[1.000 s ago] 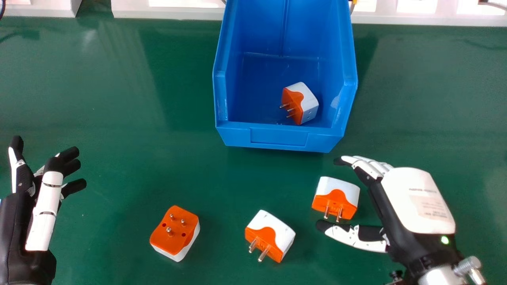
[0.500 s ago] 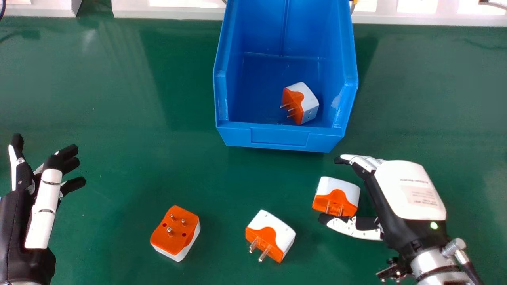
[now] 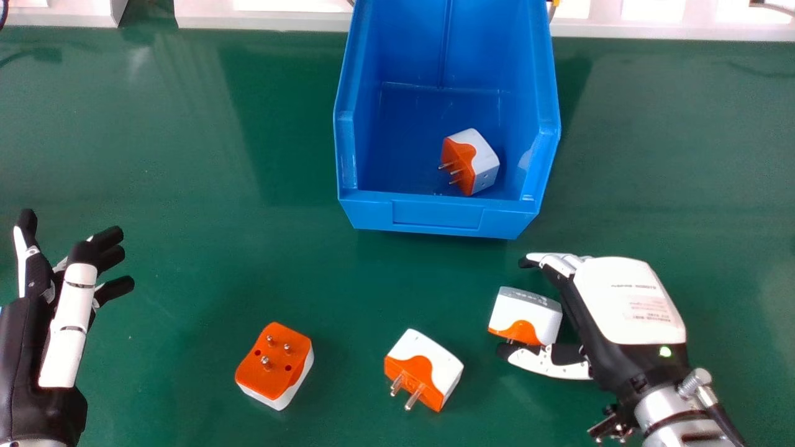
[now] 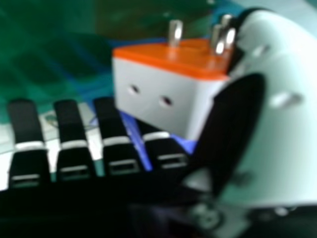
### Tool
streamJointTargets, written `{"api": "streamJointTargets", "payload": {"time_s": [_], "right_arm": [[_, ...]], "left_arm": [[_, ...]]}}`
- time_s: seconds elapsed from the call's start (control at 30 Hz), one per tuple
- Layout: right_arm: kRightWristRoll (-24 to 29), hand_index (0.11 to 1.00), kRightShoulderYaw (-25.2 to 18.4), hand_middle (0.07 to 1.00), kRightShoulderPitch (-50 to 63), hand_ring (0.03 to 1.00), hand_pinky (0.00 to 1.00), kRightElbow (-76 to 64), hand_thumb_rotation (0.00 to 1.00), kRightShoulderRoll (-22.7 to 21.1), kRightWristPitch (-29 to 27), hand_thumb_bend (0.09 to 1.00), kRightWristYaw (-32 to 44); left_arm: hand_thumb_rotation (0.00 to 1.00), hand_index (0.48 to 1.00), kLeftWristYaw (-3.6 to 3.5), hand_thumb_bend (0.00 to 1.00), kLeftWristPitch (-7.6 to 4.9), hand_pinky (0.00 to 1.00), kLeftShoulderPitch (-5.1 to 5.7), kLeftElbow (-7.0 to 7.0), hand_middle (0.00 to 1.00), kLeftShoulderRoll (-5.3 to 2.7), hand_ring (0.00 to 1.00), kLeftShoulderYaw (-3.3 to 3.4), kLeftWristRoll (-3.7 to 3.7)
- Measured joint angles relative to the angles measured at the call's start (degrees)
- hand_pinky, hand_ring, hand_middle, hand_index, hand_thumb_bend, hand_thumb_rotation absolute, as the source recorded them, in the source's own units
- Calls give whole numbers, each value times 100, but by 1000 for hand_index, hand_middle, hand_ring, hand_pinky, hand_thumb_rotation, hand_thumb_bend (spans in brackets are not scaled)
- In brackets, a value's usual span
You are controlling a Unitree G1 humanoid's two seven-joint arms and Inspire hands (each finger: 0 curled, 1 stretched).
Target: Pick all objects and put in blue box
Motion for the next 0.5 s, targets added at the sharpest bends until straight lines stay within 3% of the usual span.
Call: {"api": "streamJointTargets", "payload": {"time_s": [0.17, 0.23, 0.3, 0.37, 0.5], "right_arm": [[-7, 750, 102, 762, -150, 728, 634, 187, 398, -17, 53, 444, -109], [52, 630, 128, 652, -214, 600, 522, 302, 324, -6, 23, 413, -212], [230, 521, 121, 462, -298, 402, 350, 467, 200, 29, -124, 462, -359], [484, 484, 76, 349, -416, 280, 241, 644, 164, 88, -299, 479, -433], [739, 472, 14, 274, -554, 191, 141, 813, 151, 129, -389, 483, -443]], "left_arm": [[824, 837, 4, 488, -5, 744, -3, 6, 833, 21, 834, 1, 25], [828, 839, -3, 507, -8, 752, -21, 35, 835, 45, 838, 5, 24], [834, 838, -2, 502, -8, 753, -29, 40, 833, 52, 837, 8, 24], [836, 837, 3, 491, -7, 751, -40, 37, 832, 52, 835, 7, 25], [834, 835, 13, 500, -2, 744, -42, 33, 832, 52, 833, 7, 46]]}}
